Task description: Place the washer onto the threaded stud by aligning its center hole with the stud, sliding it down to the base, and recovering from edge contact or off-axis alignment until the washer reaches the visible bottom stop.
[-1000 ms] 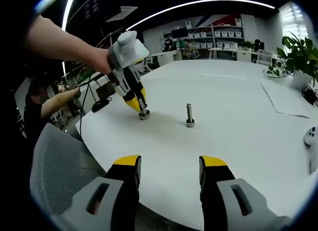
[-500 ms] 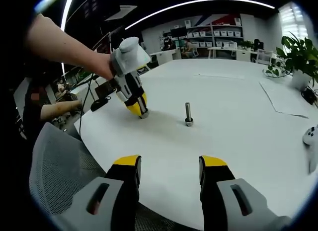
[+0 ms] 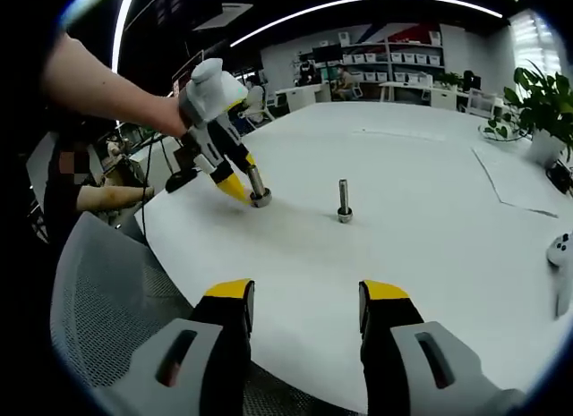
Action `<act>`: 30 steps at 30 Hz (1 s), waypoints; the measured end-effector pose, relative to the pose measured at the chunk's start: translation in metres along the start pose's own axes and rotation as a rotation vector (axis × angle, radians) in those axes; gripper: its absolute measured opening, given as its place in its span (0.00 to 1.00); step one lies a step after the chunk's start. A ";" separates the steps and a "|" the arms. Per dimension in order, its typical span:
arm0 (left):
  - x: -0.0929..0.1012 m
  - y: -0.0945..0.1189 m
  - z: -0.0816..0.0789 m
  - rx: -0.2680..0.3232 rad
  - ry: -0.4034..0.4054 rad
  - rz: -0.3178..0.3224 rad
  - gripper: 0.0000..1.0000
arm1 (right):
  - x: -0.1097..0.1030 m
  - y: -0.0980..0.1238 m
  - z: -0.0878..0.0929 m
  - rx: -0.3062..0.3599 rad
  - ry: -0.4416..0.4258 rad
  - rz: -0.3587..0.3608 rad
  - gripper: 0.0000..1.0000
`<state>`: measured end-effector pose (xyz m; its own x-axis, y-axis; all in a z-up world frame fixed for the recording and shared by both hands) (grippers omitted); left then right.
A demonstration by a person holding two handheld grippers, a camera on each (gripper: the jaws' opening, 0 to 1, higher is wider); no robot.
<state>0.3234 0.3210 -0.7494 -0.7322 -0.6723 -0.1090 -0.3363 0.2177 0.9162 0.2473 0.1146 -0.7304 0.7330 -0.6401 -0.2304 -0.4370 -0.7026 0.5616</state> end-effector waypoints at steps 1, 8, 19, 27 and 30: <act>-0.001 0.003 -0.001 0.030 0.032 -0.010 0.34 | -0.001 0.000 0.000 -0.004 0.003 -0.003 0.50; 0.006 0.027 0.006 0.170 0.164 -0.060 0.34 | -0.002 -0.001 0.002 -0.016 0.009 -0.010 0.50; 0.031 0.042 0.039 0.253 0.279 -0.087 0.36 | -0.003 -0.002 0.005 -0.032 0.003 -0.018 0.50; 0.039 0.058 0.052 0.339 0.390 -0.112 0.36 | -0.005 -0.003 0.008 -0.055 0.020 -0.027 0.50; 0.044 0.063 0.054 0.373 0.399 -0.121 0.36 | -0.006 -0.003 0.009 -0.065 0.024 -0.029 0.50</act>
<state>0.2379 0.3431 -0.7174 -0.4188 -0.9079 0.0155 -0.6442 0.3090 0.6997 0.2395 0.1175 -0.7384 0.7572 -0.6117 -0.2290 -0.3809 -0.6984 0.6059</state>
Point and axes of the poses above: the point that each gripper's makers call its tool centre point, and the gripper's own axes: y roughly backward along the fingers, x roughly to its right, z roughly out of its underside, the point moved 1 cm from there along y, roughly backward along the fingers, and after that the axes turned 6 degrees about -z, right-handed, at the moved point
